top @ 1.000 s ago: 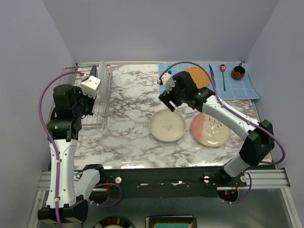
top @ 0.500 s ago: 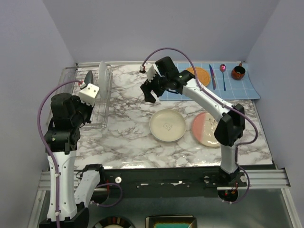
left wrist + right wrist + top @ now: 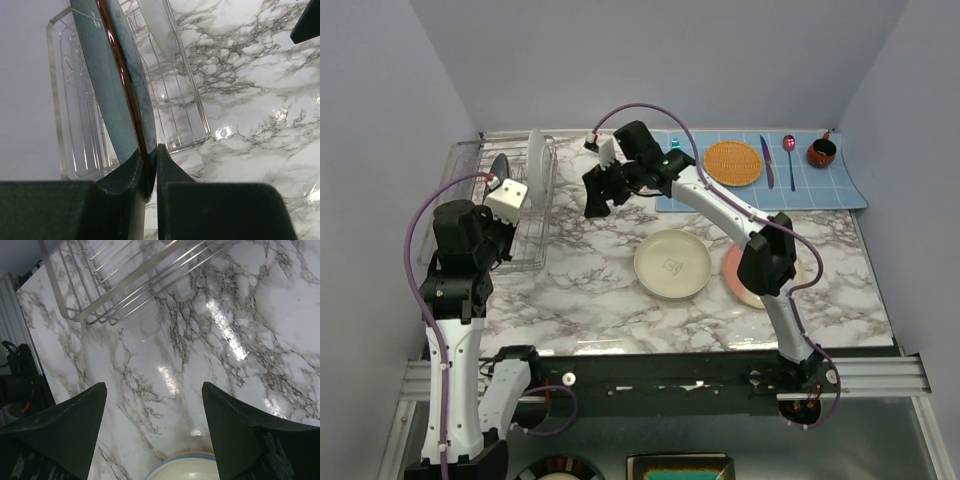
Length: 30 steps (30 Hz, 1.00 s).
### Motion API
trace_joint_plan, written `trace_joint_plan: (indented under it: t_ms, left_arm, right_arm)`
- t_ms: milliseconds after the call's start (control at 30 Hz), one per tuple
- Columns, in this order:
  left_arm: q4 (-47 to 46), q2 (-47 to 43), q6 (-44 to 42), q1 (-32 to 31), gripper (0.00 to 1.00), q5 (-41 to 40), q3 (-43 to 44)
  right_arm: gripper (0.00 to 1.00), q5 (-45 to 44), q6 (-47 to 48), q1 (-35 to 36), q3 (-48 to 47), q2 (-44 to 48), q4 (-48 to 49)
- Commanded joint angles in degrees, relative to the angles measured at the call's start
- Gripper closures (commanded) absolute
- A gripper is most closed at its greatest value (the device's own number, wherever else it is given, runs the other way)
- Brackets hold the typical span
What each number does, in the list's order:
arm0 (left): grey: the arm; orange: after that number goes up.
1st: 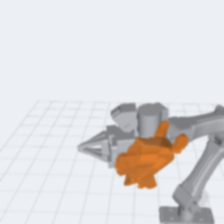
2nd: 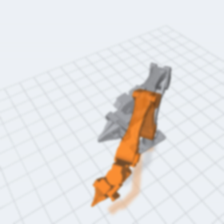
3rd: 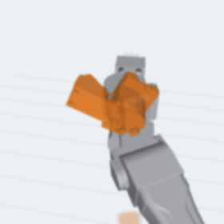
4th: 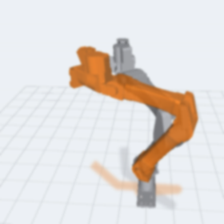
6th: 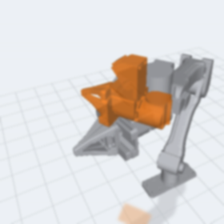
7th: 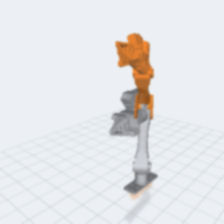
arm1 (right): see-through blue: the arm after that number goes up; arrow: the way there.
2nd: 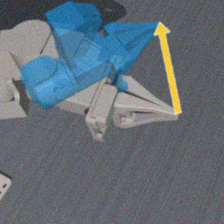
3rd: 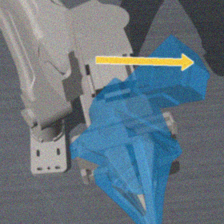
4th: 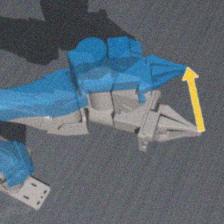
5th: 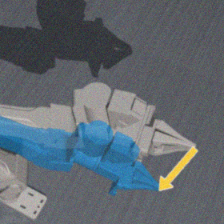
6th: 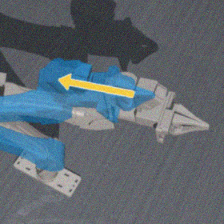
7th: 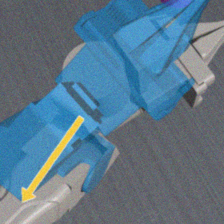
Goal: Unload the plates from the dish rack
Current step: Unload the plate from the dish rack, then move the plate to the center of the board.
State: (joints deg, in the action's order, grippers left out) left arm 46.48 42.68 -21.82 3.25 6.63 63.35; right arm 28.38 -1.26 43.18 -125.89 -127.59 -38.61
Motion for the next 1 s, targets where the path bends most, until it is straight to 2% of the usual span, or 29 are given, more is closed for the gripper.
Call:
trace_joint_plan:
  t_ms: [0,267,533,667,867,967]
  left_arm:
    - [-9.1,-1.5,-2.1,-0.1,1.0,-1.8,-1.2]
    - [-5.0,-3.8,-3.6,0.0,1.0,-2.9,-2.1]
    - [4.7,-8.0,-5.0,0.0,1.0,-3.3,1.3]
    - [9.3,-10.2,-7.4,0.0,1.0,-2.8,0.1]
    - [15.1,-14.3,-13.1,0.0,1.0,-0.8,-2.6]
    - [17.3,-15.8,-15.3,0.0,1.0,1.4,-2.7]
  right_arm:
    - [0.14,1.7,-3.3,2.3,-0.7,-2.0,4.1]
    - [0.14,1.7,-3.4,2.3,1.3,-1.8,5.2]
    - [0.14,-0.5,-1.6,2.3,7.7,1.1,6.8]
    - [0.14,-8.3,-2.0,2.1,12.0,3.8,8.8]
    - [0.14,-23.0,-3.8,-0.3,12.7,7.2,7.8]
    - [0.14,-21.6,-3.5,-2.3,12.8,8.5,6.4]
